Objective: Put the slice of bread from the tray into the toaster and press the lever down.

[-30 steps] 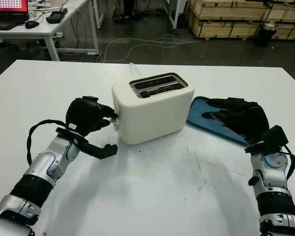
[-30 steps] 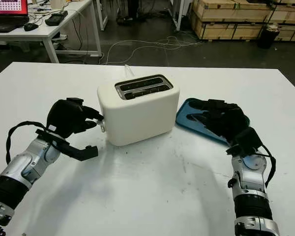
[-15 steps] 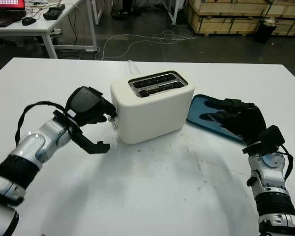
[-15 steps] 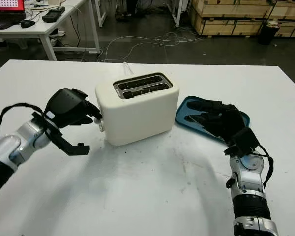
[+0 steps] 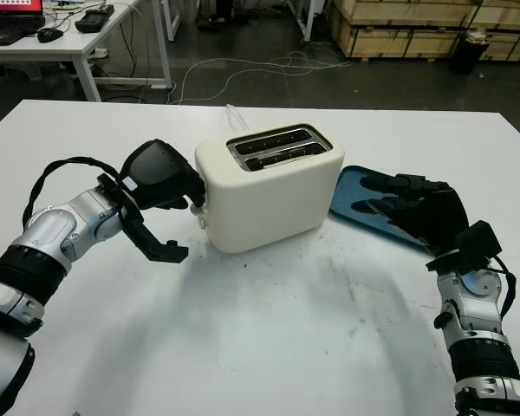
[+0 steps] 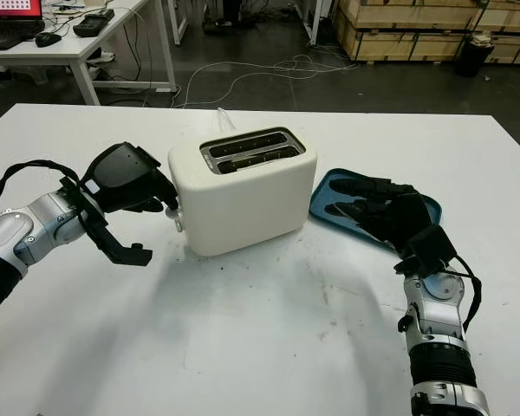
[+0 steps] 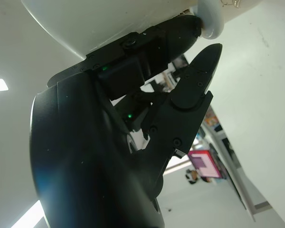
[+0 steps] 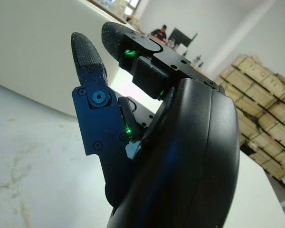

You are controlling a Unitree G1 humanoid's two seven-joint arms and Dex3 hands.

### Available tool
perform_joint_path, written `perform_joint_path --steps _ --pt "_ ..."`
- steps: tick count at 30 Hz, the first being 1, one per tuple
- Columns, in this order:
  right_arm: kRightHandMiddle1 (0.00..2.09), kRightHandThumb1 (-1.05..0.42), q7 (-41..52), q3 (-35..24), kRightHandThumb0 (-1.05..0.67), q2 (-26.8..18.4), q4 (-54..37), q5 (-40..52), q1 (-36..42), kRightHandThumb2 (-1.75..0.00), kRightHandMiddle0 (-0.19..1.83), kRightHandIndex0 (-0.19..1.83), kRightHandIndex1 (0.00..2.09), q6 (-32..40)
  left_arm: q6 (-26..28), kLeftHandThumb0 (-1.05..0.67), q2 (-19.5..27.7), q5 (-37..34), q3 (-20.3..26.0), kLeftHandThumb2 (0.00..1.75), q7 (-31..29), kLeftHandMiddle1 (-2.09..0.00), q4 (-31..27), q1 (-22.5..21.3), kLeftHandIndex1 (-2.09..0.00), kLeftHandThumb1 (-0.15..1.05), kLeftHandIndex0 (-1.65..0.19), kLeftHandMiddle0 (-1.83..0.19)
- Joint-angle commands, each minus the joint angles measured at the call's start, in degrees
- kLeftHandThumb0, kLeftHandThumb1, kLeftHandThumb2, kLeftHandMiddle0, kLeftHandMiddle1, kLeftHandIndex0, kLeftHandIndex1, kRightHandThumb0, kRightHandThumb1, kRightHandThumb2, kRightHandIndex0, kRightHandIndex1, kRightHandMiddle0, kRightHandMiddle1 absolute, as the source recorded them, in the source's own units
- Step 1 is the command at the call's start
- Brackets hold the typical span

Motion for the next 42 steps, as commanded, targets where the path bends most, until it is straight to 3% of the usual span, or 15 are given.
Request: perform_joint_path --steps 1,2,3,5,7,9,18,22,25,29,35,36,37,39,42 --pt "0.0 -0.85 0.14 -0.31 -0.54 0.25 0.11 0.63 0.31 0.0 1.14 1.26 0.03 1.08 1.18 -0.24 -11.49 -3.27 -2.63 0.02 -2.34 -1.26 2.31 3.17 -0.02 0.69 -1.42 -1.03" --pt "0.01 -0.84 0.39 -0.43 -0.54 0.14 0.47 0.85 0.22 0.0 1.14 1.27 0.03 1.21 2.5 -0.22 -15.49 -3.11 -4.13 0.02 -2.44 -1.34 7.56 4.45 -0.01 0.73 -1.38 -0.94" --pt "0.01 -0.84 0.47 -0.48 -0.54 0.01 0.74 0.82 0.17 0.0 1.14 1.27 0.03 1.2 3.29 -0.23 -18.48 -2.66 -5.52 0.02 -2.14 -1.27 11.89 5.23 -0.01 0.77 -1.33 -0.91" --pt "0.0 -0.84 0.07 -0.37 -0.53 -0.46 0.44 0.06 0.3 0.0 1.14 1.27 0.03 1.27 3.6 -0.23 -23.79 -2.89 -7.06 0.01 0.37 -0.89 18.31 7.16 0.0 0.81 -1.27 -0.96" --pt "0.0 -0.84 -0.2 -0.44 -0.52 -0.67 0.11 -0.21 0.44 0.0 1.14 1.27 0.03 1.15 3.94 -0.21 -26.23 -2.72 -7.78 0.0 4.39 -1.04 19.43 8.57 -0.01 0.8 -1.27 -0.97" --pt "0.0 -0.85 -0.09 -0.57 -0.52 -0.85 0.77 -0.32 0.3 0.0 1.13 1.26 0.03 0.46 4.43 -0.22 -26.98 -3.16 -8.21 0.01 4.31 -1.19 19.42 8.6 -0.01 0.82 -1.26 -0.94" --pt "0.0 -0.84 -0.02 -0.67 -0.53 -1.12 0.57 -0.15 0.32 0.0 1.13 1.27 0.04 1.25 5.19 -0.23 -26.12 -3.6 -10.23 0.0 5.02 -1.37 18.66 6.92 -0.01 0.83 -1.24 -0.88" --pt "0.0 -0.84 -0.25 -0.31 -0.51 -0.92 0.52 -0.7 0.39 0.0 1.13 1.26 0.03 0.87 3.41 -0.2 -25.69 -3.75 -10.02 0.0 7.14 -1.63 19.65 6.6 -0.01 0.81 -1.23 -0.83" --pt "0.0 -0.84 0.09 -0.42 -0.52 -0.65 0.59 -0.15 0.3 0.0 1.13 1.28 0.04 1.0 3.01 -0.2 -25.56 -4.09 -9.81 0.0 7.65 -1.62 19.93 6.74 -0.01 0.81 -1.24 -0.83" --pt "0.0 -0.85 -0.23 -0.31 -0.53 -0.63 0.52 -0.51 0.46 0.0 1.13 1.28 0.04 0.9 1.85 -0.2 -24.56 -5.37 -8.77 0.0 8.54 -1.65 18.01 7.37 -0.03 0.81 -1.27 -0.82" --pt "0.0 -0.84 -0.39 -0.28 -0.53 -0.06 0.53 -0.2 0.7 0.0 1.13 1.26 0.04 1.2 4.23 -0.24 -19.88 -6.97 -6.36 0.0 8.62 -1.23 8.22 9.32 -0.02 0.82 -1.26 -0.93" --pt "0.0 -0.84 -0.55 -0.2 -0.53 0.03 0.33 -0.28 0.77 0.0 1.13 1.26 0.04 1.33 4.72 -0.24 -18.87 -7.36 -5.61 0.0 9.07 -1.24 6.06 9.96 -0.02 0.81 -1.26 -0.94" --pt "0.0 -0.84 -0.66 -0.13 -0.54 0.1 0.15 -0.32 0.83 0.0 1.13 1.26 0.04 1.44 5.32 -0.27 -18.09 -7.76 -5.05 0.0 9.19 -1.49 4.22 10.54 -0.01 0.81 -1.26 -0.89" --pt "0.0 -0.84 -0.7 0.05 -0.54 0.22 -0.05 -0.32 0.84 0.0 1.13 1.25 0.03 1.6 6.93 -0.27 -16.36 -9.79 -3.14 0.0 8.1 -1.67 -0.47 12.19 -0.01 0.81 -1.25 -0.86" --pt "0.0 -0.83 -0.77 0.27 -0.53 0.44 -0.18 -0.23 0.71 0.0 1.12 1.23 0.03 2.15 8.69 -0.28 -14.09 -10.0 -1.06 0.01 9.65 -1.48 -5.65 13.97 -0.02 0.82 -1.27 -0.9"
